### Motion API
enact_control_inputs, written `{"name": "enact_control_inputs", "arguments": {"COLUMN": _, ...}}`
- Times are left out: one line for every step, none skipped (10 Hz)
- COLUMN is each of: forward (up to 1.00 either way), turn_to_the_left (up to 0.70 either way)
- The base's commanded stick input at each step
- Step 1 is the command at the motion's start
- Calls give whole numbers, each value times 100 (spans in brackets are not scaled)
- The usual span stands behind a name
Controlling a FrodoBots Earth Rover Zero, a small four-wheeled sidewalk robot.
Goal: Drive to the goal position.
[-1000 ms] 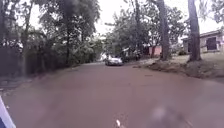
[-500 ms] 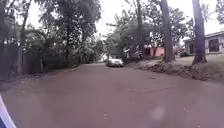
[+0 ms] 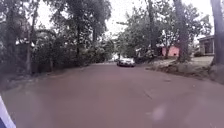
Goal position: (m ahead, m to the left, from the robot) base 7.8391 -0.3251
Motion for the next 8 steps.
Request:
{"name": "enact_control_inputs", "arguments": {"forward": 70, "turn_to_the_left": 0}}
{"name": "enact_control_inputs", "arguments": {"forward": 70, "turn_to_the_left": 0}}
{"name": "enact_control_inputs", "arguments": {"forward": 70, "turn_to_the_left": 0}}
{"name": "enact_control_inputs", "arguments": {"forward": 70, "turn_to_the_left": 0}}
{"name": "enact_control_inputs", "arguments": {"forward": 70, "turn_to_the_left": 0}}
{"name": "enact_control_inputs", "arguments": {"forward": 70, "turn_to_the_left": 0}}
{"name": "enact_control_inputs", "arguments": {"forward": 70, "turn_to_the_left": 0}}
{"name": "enact_control_inputs", "arguments": {"forward": 70, "turn_to_the_left": 0}}
